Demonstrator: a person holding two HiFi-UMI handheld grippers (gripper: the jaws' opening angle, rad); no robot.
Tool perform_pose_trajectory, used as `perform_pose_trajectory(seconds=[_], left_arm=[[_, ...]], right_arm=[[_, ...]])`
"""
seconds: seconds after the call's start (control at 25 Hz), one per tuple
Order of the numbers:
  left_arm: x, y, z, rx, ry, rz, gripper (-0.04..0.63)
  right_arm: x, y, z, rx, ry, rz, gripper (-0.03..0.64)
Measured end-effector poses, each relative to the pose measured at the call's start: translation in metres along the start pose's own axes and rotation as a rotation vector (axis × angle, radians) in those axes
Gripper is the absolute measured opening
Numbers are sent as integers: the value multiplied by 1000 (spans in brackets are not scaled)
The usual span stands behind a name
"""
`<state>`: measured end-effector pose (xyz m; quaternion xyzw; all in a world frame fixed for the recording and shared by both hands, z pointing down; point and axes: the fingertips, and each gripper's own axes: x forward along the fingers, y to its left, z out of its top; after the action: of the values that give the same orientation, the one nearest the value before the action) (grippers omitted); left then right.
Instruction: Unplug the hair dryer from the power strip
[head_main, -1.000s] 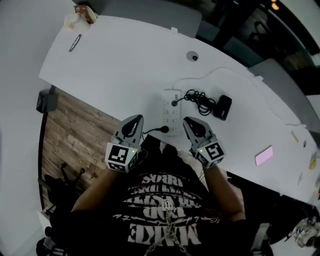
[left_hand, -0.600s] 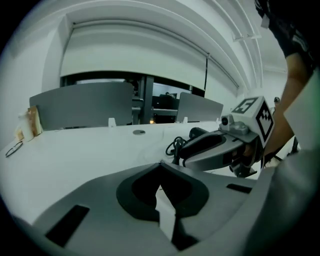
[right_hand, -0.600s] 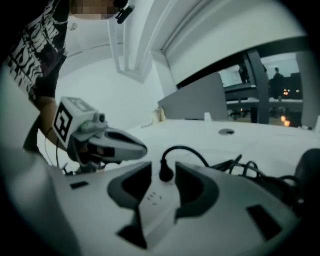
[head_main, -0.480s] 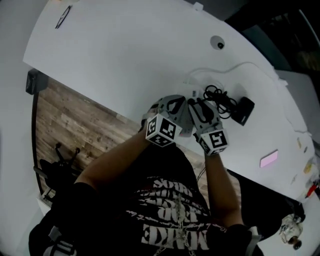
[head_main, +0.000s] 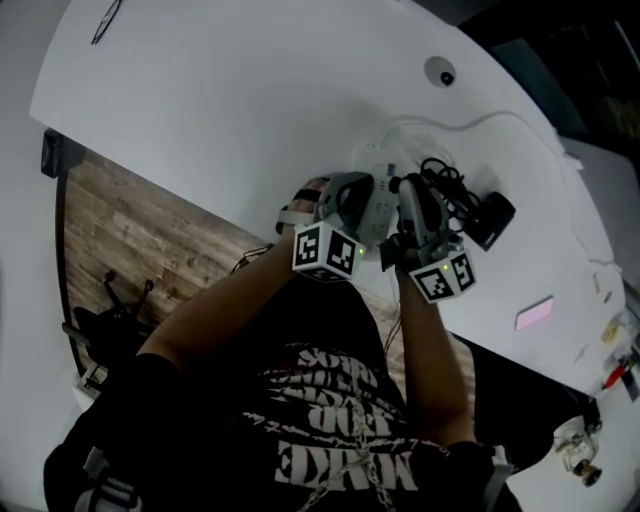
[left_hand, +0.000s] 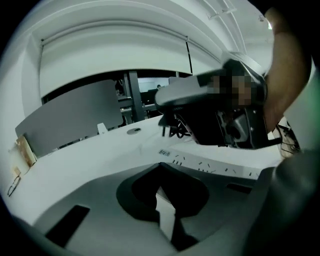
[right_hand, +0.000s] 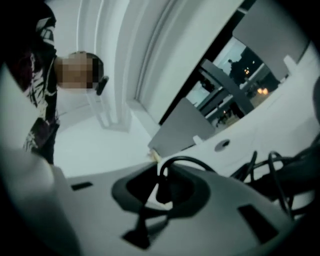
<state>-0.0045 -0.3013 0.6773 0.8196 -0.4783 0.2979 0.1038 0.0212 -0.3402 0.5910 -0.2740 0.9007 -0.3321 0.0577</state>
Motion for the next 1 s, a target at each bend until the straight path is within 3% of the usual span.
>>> perform_pose_trajectory(seconds=[0.28,0.36,0.44,0.52,0.64,0.76,0.92,1.0], left_arm=[[6,11,5,29,7,-7,23],[5,13,2,6,12,-20,23],[-4,20,5,-66,-14,-8,23],[-26,33,23,-144,-94,31,23],[-73,44,67,-186,-231,69,23],[-134,45,117,-216,-374,110,23],[-224,51,188,-254,-561,244,23],[-258,45,210,-263,-622,289,23]], right_arm=[[11,-70,14,-79,70,-165,80],[11,-79,9,-65,124,-202,86],[3,-76,3,-54,186,-226,115],[-14,-61,3,-73,224,-217,123],[-55,-28,25,-158,212,-187,126],[-104,23,66,-291,133,-149,120],[-156,85,116,-534,43,-129,68],[-173,106,129,-594,1,-115,60]])
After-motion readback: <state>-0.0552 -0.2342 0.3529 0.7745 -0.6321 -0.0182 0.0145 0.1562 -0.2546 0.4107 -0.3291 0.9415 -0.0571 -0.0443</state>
